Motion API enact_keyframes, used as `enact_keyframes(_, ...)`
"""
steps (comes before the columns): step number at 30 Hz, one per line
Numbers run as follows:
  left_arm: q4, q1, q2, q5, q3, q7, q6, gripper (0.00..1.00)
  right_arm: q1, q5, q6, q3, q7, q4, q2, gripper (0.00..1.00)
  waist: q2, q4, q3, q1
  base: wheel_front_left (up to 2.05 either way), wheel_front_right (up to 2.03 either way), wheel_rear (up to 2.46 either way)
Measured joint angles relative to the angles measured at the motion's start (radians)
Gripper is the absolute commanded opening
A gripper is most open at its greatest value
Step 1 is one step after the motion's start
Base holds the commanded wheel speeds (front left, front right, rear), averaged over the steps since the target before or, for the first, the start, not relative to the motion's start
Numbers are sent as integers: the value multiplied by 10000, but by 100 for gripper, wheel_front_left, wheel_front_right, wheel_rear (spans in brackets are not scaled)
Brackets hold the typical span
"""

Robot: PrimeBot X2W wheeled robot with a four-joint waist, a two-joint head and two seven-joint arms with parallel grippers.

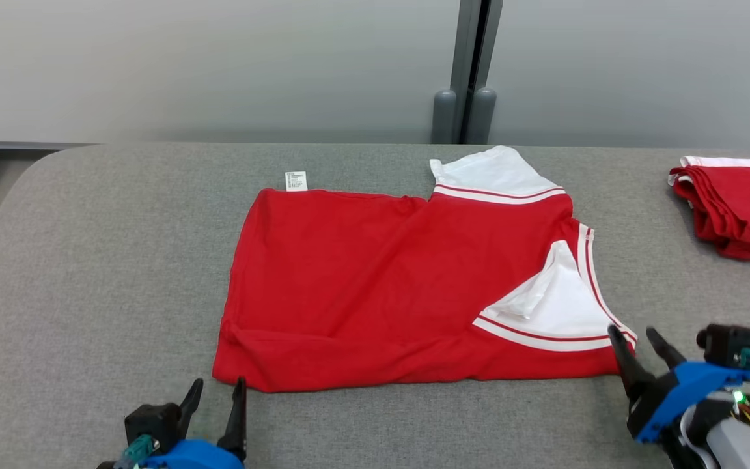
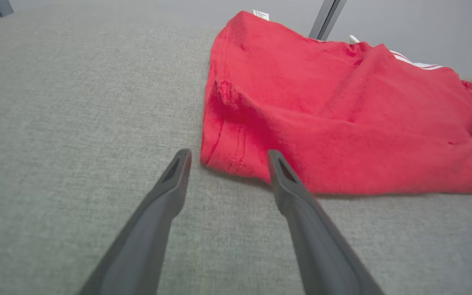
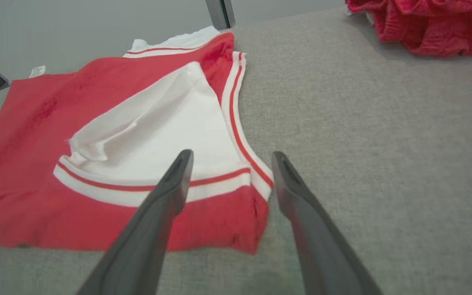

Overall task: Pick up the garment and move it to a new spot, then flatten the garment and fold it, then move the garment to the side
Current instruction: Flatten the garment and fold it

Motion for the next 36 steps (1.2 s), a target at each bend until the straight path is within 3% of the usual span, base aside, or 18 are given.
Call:
enact_keyframes(7,38,58,46,77,98,-12,121,100,535,153,0,414,125,-182,-307,100,0,-285,96,1,0,0,0)
enact_keyframes(16,581,-529,-82,17,263,-13,102,100,11,186,0,596,242,474,27,100,0,-318,386,2,0,0,0)
enact_keyframes(17,709,-597,-92,6,257,-12,88,92,-79,203,0,612,238,594,96,100,0,-311,394,3,0,0,0)
enact_keyframes(18,813,-656,-115,-12,267,-13,56,39,-145,245,0,629,249,685,165,76,-1,-303,404,3,0,0,0)
enact_keyframes(19,890,-711,-163,-81,282,-12,40,1,-191,301,0,648,222,744,207,24,-1,-285,407,2,0,0,0)
enact_keyframes(20,940,-754,-219,-105,280,-13,-4,0,-204,337,0,675,205,800,240,0,0,-263,394,3,0,0,0)
enact_keyframes(28,506,-299,-343,-144,654,-12,-105,0,118,888,0,840,-326,934,355,0,0,-132,-120,2,0,0,0)
enact_keyframes(36,-884,1245,-322,167,1181,-13,10,0,1566,1356,0,872,-662,-516,102,0,-1,-39,-815,1,0,0,0)
